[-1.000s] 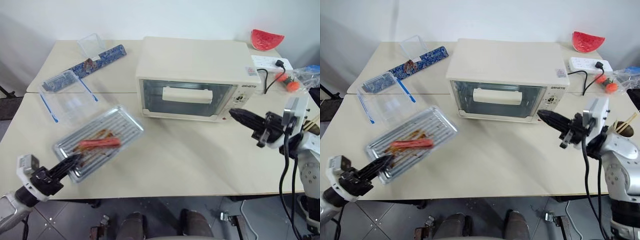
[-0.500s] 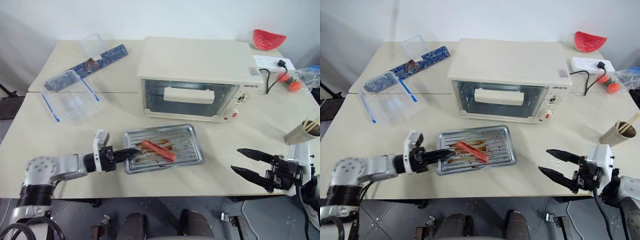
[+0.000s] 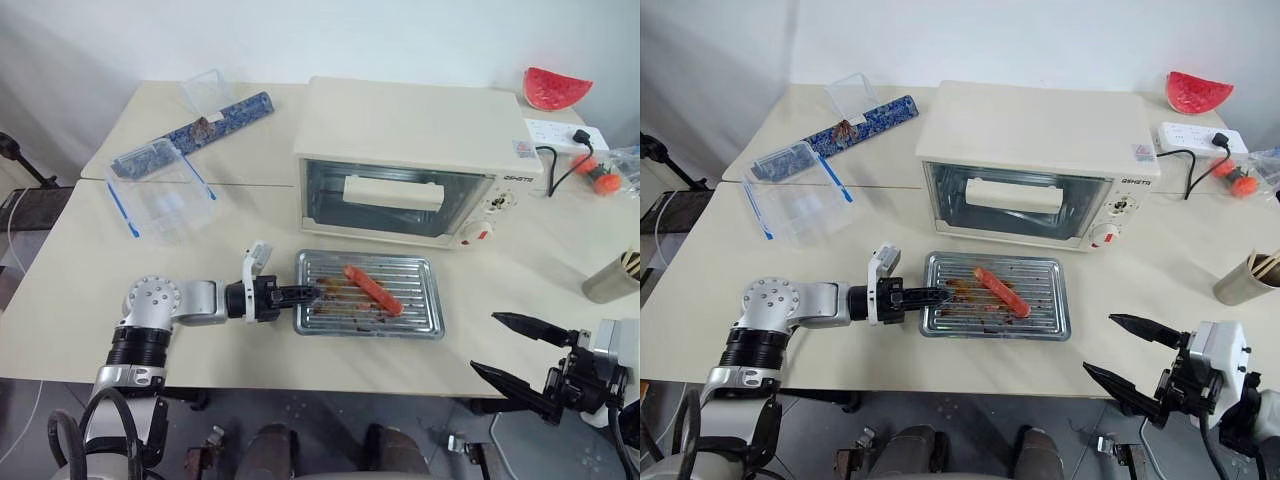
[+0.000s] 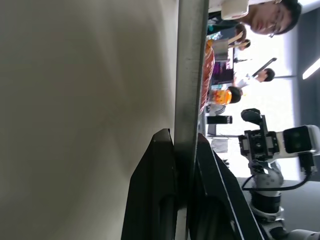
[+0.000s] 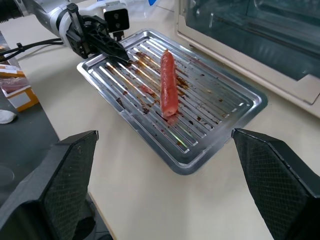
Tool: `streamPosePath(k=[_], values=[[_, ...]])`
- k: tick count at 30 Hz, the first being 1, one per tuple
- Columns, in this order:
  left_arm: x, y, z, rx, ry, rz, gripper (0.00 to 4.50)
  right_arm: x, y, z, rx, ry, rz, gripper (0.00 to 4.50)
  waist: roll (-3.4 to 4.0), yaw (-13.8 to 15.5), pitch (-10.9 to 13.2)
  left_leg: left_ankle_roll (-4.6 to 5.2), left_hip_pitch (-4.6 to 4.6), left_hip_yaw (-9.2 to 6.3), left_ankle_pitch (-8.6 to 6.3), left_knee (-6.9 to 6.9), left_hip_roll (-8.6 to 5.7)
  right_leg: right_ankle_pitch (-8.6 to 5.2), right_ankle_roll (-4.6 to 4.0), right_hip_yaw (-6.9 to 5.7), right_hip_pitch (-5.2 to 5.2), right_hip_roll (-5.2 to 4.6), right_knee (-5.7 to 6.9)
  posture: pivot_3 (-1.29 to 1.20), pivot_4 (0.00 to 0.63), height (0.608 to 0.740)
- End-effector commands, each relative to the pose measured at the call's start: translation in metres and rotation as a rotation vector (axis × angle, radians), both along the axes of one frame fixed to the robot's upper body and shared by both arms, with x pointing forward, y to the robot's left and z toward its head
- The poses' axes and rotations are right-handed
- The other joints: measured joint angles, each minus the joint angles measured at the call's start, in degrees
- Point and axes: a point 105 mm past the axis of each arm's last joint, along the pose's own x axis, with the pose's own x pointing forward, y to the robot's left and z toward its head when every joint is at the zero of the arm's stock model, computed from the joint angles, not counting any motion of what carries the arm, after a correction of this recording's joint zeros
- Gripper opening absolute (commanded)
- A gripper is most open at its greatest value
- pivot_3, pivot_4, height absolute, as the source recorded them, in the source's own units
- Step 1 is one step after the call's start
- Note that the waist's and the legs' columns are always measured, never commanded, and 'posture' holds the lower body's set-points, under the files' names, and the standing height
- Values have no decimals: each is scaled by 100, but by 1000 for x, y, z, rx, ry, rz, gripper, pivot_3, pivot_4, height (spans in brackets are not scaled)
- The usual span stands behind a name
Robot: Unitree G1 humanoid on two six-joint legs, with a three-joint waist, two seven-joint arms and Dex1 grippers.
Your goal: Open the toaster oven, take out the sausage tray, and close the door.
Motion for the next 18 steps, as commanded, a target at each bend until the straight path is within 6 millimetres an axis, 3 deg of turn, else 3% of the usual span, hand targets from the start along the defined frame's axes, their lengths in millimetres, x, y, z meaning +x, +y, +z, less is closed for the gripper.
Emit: streamPosePath(k=[1, 12, 18], values=[[-5, -13, -25, 66, 50, -24, 0, -4, 2, 11, -5, -55, -3, 4469, 11, 13, -9, 1, 10, -2, -1, 0, 0, 0, 0, -2, 13, 0, -3, 0, 150, 740], [-6, -16, -28, 82, 101, -57, 0, -5, 7, 10, 6, -51, -3, 4469, 19, 20, -18, 9, 44, -5, -11, -1, 1, 0, -1, -1, 49, -6, -15, 0, 150, 740], [-7, -9, -27, 99, 123, -59, 1783, -2, 10, 10, 11, -59, 2, 4500, 18, -32, -17, 9, 42, -2, -14, -7, 1, 0, -1, -2, 43, -5, -12, 0, 150, 740]])
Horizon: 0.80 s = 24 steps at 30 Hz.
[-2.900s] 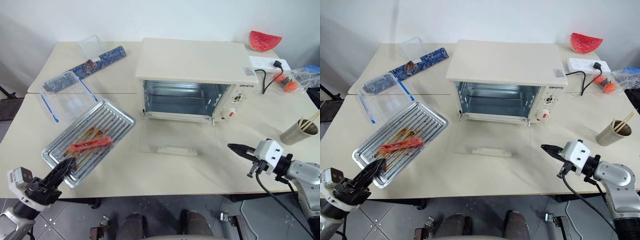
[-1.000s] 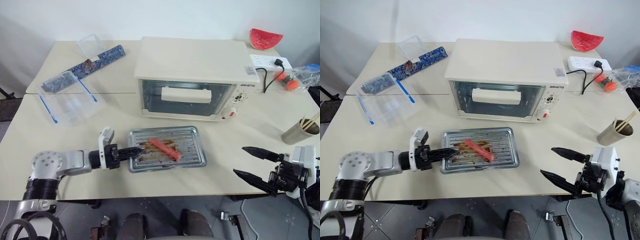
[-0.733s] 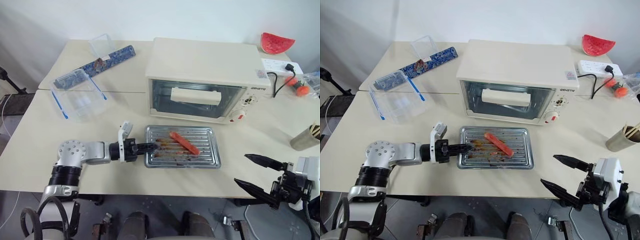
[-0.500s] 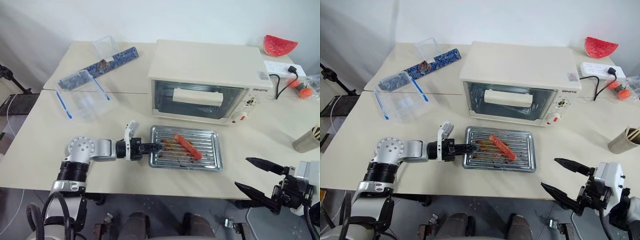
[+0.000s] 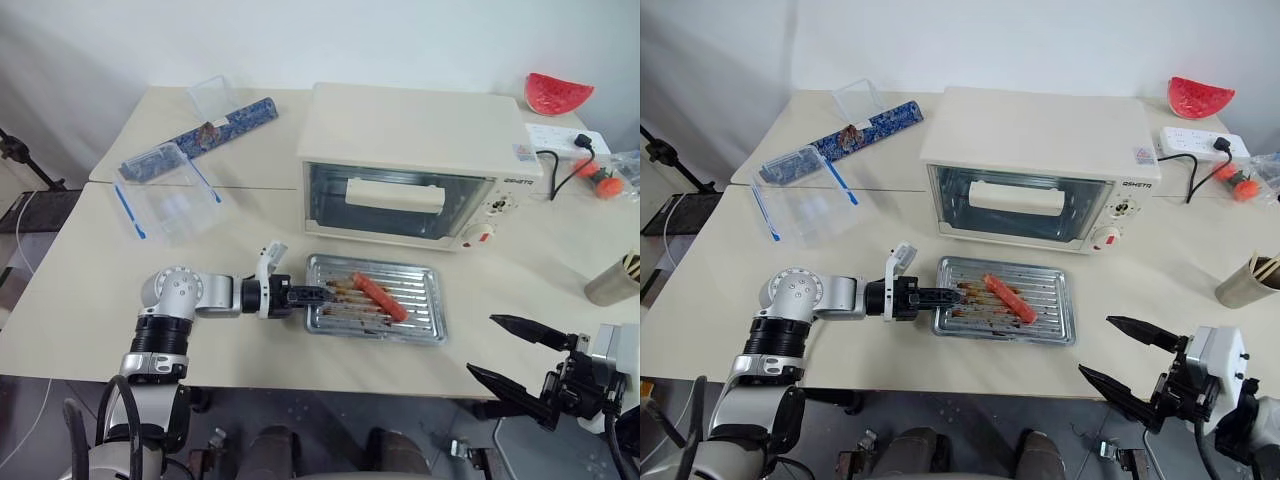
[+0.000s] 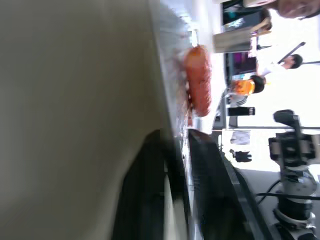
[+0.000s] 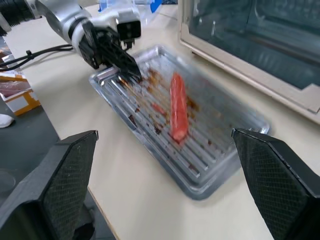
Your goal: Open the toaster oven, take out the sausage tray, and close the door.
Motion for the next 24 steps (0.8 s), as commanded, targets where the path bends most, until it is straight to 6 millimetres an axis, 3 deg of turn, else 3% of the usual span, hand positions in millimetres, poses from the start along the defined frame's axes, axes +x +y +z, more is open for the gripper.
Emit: streamPosePath(k=[1, 5, 10, 13, 14, 15, 17, 19, 24], values=[[-13, -2, -18, 19, 98, -36, 2087, 0, 4, 7, 8, -40, 12, 4500, -2, -15, 1, 1, -1, 1, -2, 0, 0, 0, 0, 0, -1, 0, -1, 0, 150, 740], [-14, 6, -11, -3, 64, -15, 3243, 0, 6, 5, 12, -41, 15, 4500, -5, -30, 1, 6, -4, 2, -7, 0, 0, 0, 0, -2, -2, 0, -8, 0, 150, 740], [-16, 27, 19, -73, -114, 5, 4467, 2, 7, 1, 7, -38, 38, 4500, -13, -153, 5, -1, -2, 3, -10, -1, 10, 0, 0, -4, -3, 6, -6, 0, 150, 740], [-22, 43, 37, -132, -210, 11, 4467, 3, 8, 0, 2, -37, 57, 4500, -15, -285, 6, -5, -1, 3, -11, -6, 16, -1, -2, -1, -9, 11, -1, 0, 150, 740], [-27, 55, 38, -81, -325, -5, 4467, 4, 7, 1, 5, -49, 59, 4500, -23, -314, 11, -6, -1, 2, -11, -7, 18, -2, -3, -2, -12, 12, 2, 0, 150, 740], [-37, 69, 59, -176, -557, -37, 4467, 6, 6, 2, 12, -42, 75, 4500, -29, -339, 15, -8, -1, 2, -12, -12, 21, -3, -5, 0, -23, 12, 5, 0, 150, 740], [-53, 102, 50, -12, -783, -109, 4467, 9, 6, 1, 2, -28, 127, 4500, -33, -451, 16, -19, -4, 11, -16, -19, 25, -5, -10, 1, -52, 11, 12, 0, 150, 740], [-59, 126, 40, 114, -867, -123, 4467, 12, 5, 0, -20, -36, 170, 4500, -30, -439, 15, -25, -7, 31, -27, -24, 32, -10, -18, 4, -76, 11, 14, 0, 150, 740], [-60, 171, 48, 278, -1056, 21, 4467, 24, 4, 10, -75, -131, 256, 4500, -31, -314, 19, -6, -57, 32, -31, 2, 33, -9, -18, -6, -105, 2, 12, 0, 150, 740]])
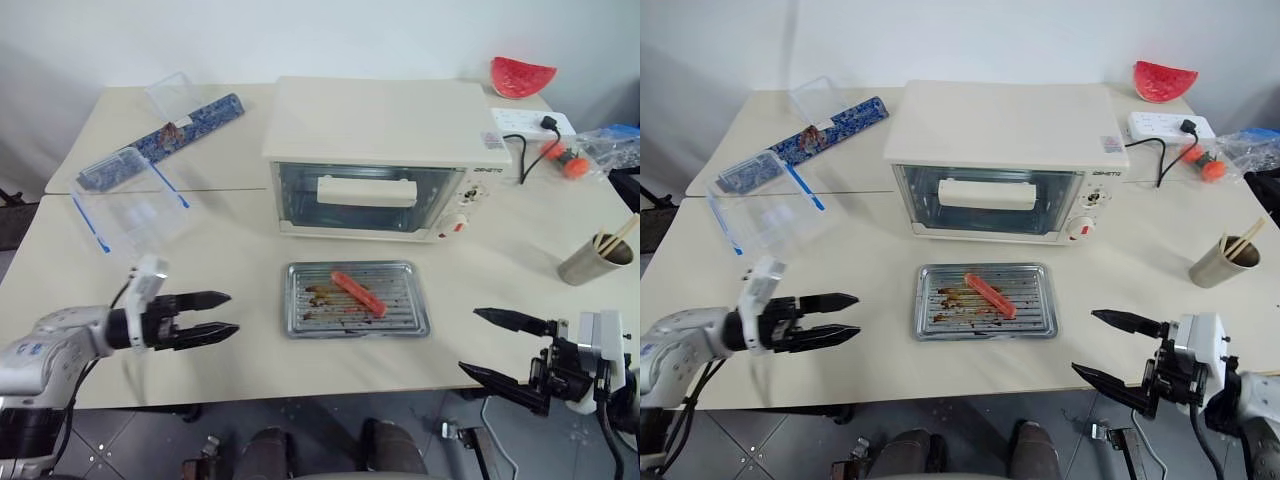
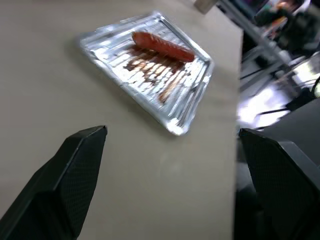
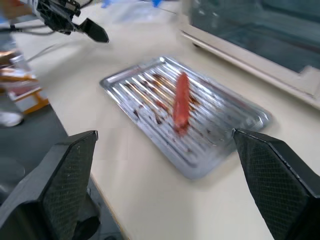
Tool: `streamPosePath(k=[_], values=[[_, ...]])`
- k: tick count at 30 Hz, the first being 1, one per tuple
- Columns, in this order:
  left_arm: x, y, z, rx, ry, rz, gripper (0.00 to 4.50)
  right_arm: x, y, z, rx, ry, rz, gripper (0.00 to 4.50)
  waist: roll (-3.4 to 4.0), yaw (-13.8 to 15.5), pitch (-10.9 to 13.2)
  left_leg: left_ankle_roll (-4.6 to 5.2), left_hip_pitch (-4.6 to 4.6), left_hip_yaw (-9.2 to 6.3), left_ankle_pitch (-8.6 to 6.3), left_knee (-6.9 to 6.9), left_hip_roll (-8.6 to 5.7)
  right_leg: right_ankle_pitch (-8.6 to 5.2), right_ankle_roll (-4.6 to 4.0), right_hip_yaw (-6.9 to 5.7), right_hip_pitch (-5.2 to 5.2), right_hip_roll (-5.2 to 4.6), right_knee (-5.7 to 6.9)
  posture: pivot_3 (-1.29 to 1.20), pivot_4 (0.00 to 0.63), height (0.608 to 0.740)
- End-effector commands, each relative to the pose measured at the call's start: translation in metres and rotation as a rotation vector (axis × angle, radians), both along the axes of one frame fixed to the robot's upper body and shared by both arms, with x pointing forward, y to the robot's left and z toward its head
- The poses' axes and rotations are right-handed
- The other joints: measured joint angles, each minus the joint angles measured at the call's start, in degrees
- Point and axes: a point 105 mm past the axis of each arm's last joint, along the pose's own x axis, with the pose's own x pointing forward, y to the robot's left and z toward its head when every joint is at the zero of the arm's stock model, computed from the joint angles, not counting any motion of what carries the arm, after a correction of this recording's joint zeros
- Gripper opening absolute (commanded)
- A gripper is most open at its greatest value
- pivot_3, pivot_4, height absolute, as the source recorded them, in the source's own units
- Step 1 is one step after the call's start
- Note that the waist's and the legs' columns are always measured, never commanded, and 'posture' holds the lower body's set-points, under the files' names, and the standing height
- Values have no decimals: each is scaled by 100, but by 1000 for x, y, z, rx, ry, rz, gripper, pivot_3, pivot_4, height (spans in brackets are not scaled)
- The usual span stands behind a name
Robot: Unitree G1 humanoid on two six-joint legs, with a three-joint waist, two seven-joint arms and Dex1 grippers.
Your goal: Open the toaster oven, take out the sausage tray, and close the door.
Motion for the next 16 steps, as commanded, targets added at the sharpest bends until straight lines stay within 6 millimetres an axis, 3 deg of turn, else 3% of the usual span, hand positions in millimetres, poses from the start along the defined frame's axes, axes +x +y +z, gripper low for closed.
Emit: streamPosePath(k=[1, 5, 10, 16], values=[[-4, 28, 14, 69, -169, 91, 4467, 0, 0, 7, -53, -61, 72, 4500, -1, 56, 1, 2, -2, -10, -1, 0, 0, 1, 1, 0, 0, -1, 4, 0, 150, 740], [-19, 58, 19, 132, -258, 216, 4467, 7, -11, 8, -124, -123, 101, 4500, -3, 53, 2, 10, -3, 0, -13, -2, 2, 3, 5, -10, -4, -1, 3, 0, 150, 740], [-26, 74, 17, 166, -303, 314, 4467, 12, -27, 4, -167, -132, 82, 4500, -6, 70, 2, 15, -5, 42, -18, -1, 2, 5, 9, -28, 0, -2, -1, 0, 150, 740], [-22, 61, 14, 163, -345, 309, 4467, 18, -34, -5, -172, -137, 56, 4500, -6, 48, 2, 14, 2, 52, -17, -1, 9, 5, 9, -33, 0, -2, 2, 0, 150, 740]])
